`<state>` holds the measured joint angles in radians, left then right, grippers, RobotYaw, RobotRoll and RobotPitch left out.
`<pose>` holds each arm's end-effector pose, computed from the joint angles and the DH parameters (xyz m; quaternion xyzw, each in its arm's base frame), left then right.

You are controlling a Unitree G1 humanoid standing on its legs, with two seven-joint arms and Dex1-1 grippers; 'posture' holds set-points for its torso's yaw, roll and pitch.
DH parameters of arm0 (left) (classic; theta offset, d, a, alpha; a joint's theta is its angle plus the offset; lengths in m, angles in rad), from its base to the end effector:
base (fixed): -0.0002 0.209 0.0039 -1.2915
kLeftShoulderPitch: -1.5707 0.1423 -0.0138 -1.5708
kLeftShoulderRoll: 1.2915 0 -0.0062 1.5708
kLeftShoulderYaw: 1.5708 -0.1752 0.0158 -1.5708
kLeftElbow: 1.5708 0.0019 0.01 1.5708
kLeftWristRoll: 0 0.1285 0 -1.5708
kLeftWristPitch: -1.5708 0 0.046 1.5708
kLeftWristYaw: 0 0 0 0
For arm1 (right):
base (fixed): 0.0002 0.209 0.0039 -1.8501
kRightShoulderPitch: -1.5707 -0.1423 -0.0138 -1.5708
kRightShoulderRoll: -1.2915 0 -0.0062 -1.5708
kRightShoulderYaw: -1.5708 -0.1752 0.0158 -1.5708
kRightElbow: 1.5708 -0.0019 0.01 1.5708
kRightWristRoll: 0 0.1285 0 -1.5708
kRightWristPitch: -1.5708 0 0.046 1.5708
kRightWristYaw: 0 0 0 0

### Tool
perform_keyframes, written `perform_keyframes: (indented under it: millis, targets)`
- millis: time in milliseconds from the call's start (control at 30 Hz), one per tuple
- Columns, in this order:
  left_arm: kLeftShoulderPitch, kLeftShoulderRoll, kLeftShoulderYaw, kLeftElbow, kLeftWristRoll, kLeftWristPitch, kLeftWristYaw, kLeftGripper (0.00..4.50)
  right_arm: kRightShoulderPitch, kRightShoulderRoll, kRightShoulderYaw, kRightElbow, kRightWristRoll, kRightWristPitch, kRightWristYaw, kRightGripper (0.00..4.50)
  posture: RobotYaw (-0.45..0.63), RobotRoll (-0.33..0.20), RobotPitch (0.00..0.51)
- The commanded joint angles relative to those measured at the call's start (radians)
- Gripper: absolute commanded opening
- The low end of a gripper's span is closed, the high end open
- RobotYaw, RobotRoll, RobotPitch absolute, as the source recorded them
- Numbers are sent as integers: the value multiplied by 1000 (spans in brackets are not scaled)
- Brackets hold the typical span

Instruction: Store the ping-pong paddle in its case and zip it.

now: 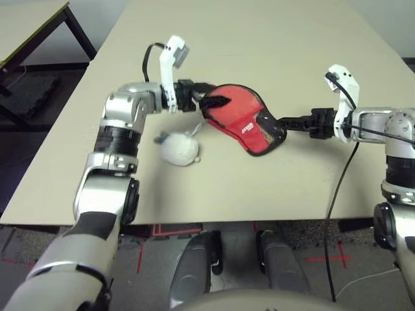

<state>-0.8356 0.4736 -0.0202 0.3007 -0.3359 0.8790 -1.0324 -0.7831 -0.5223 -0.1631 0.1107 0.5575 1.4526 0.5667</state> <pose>0.3098 0.1985 0.1934 -0.0235 0.1838 -0.4926 0.8503 0.2786 -0.2182 0.1987 0.1242 0.3300 0.3127 0.8820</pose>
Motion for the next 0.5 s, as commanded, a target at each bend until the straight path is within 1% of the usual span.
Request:
perform_keyframes:
  millis: [33,133,233,333,500]
  targets:
    - [70,2,-9,-114,-29,67,47,4500,12,14,-3,51,-7,-11,-12,4467,-11,0,136]
    - [96,-10,5,-161,-54,96,85,4500,16,23,10,82,-13,-20,-16,4467,-7,0,139]
    - [100,-21,26,-193,-79,115,121,4500,16,53,2,126,-20,-31,-34,4467,-4,0,142]
    - [93,-22,29,-201,-95,119,142,4500,16,69,-2,163,-35,-57,-53,4467,-4,0,145]
    - [84,-19,23,-196,-108,106,161,4500,15,68,4,197,-59,-122,-70,4467,-7,0,148]
